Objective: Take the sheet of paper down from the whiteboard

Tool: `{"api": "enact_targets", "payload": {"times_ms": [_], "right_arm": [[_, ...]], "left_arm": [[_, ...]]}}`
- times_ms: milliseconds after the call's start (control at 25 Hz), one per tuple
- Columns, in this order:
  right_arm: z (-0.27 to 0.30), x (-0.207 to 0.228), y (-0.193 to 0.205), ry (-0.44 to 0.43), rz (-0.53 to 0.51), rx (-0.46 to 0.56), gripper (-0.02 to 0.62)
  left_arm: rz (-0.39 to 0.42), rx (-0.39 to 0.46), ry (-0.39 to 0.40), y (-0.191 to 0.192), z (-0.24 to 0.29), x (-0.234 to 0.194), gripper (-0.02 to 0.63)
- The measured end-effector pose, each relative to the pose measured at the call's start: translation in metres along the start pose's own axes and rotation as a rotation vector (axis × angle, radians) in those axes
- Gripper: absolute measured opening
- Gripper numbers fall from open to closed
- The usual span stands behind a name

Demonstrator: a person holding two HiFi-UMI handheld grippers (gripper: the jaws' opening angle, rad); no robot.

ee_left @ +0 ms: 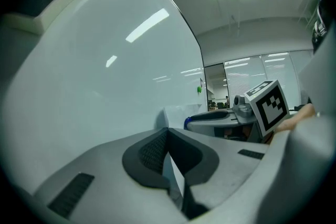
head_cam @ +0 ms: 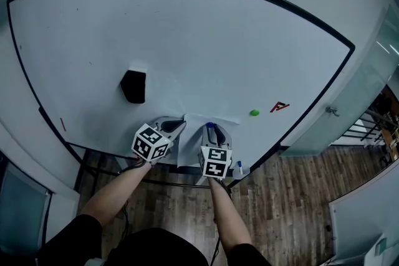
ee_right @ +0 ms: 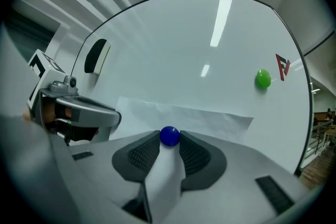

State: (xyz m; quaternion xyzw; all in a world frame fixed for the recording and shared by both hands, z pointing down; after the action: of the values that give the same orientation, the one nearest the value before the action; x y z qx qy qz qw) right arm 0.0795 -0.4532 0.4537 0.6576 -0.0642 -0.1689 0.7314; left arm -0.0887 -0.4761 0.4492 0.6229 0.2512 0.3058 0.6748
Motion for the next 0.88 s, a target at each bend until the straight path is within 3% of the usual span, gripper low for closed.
{"api": "enact_targets", "payload": {"times_ms": [880], "right_arm": [[-0.005, 0.018, 0.002, -0.005, 0.004, -0.008, 0.127]], "left_arm": [[-0.020, -0.018, -0.096, 0.009, -0.015, -0.007, 0.019]]}}
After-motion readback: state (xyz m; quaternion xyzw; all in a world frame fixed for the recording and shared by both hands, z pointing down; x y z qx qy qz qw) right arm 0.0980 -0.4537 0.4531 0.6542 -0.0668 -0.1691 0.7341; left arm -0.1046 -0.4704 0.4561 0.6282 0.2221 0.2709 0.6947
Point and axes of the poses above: the fingertips, and each gripper's own axes: z forward along the fingers, x to its right, y out of its underside, the point moved 8 cm from there along -z, backward along the fingers, and after that the axes turned 5 degrees about -y, right-handed, at the moved point
